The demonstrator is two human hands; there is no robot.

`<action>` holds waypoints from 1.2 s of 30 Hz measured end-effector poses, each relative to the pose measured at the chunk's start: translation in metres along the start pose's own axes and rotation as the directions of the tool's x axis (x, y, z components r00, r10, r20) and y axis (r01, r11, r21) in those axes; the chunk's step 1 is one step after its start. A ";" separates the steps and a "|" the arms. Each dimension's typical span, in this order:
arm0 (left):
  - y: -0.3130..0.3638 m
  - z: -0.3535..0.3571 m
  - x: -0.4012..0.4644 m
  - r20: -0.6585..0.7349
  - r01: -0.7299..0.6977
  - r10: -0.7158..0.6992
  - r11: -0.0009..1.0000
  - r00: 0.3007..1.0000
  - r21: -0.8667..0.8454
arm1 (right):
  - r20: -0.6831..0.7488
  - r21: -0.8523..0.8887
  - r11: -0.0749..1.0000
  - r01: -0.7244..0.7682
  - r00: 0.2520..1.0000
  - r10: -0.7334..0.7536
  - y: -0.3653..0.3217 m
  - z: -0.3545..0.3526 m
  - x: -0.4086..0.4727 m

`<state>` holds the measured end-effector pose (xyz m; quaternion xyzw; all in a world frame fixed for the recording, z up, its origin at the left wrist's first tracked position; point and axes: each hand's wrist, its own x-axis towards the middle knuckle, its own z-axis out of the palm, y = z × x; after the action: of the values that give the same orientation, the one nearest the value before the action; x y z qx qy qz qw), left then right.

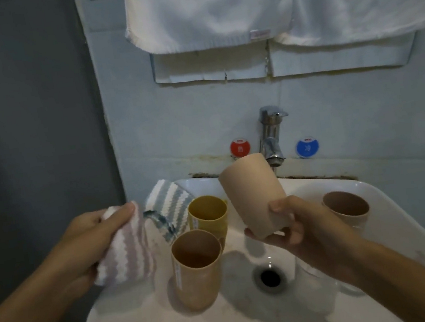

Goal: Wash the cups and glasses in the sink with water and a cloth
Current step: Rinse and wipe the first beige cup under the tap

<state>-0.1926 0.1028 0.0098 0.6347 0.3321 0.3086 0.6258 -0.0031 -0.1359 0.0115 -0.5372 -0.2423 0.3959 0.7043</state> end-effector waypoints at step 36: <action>0.003 -0.020 0.032 0.240 -0.019 -0.082 0.920 0.967 0.392 | 0.231 0.121 0.993 -0.009 0.973 -0.019 0.004 0.006 -0.006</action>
<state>-0.1902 0.1404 0.0127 0.7752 0.3153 0.1428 0.5285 -0.0121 -0.1366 0.0105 -0.4429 -0.2997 0.4682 0.7035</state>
